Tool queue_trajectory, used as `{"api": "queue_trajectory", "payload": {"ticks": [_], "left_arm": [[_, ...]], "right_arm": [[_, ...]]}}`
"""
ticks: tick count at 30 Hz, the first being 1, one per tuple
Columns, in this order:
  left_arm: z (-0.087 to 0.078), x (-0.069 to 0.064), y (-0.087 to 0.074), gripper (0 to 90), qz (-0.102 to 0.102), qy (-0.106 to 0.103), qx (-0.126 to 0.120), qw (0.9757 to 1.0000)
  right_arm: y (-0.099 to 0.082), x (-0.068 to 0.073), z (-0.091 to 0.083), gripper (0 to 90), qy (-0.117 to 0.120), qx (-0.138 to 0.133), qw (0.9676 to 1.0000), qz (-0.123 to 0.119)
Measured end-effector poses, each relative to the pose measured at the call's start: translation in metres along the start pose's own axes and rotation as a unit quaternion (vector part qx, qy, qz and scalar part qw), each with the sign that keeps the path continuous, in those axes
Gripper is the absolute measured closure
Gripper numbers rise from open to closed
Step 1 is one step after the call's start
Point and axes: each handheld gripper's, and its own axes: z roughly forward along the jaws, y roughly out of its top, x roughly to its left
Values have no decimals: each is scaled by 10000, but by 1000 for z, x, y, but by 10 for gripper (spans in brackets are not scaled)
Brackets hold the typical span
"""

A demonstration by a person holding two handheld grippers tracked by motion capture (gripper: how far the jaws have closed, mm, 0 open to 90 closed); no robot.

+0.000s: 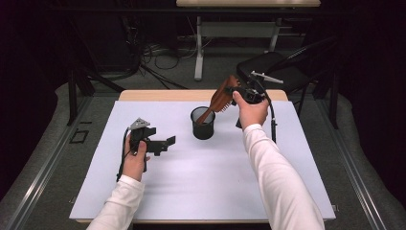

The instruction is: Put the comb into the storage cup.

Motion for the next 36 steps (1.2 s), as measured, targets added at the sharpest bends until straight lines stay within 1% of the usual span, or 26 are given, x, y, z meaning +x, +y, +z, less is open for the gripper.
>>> {"api": "queue_trajectory", "payload": {"ticks": [6, 16, 24, 36], "left_arm": [[0, 1, 0, 5, -23, 11, 8, 10000], [0, 2, 0, 5, -21, 9, 13, 10000], [0, 2, 0, 5, -22, 7, 6, 10000], [0, 3, -1, 5, -37, 12, 5, 10000]], "right_arm": [[-3, -1, 4, 511, -26, 42, 10000, 34], [-8, -1, 10, 510, -60, 78, 9999, -37], [-12, -1, 16, 510, -68, 125, 9999, -34], [-15, -1, 18, 509, -83, 152, 9998, -50]]}}
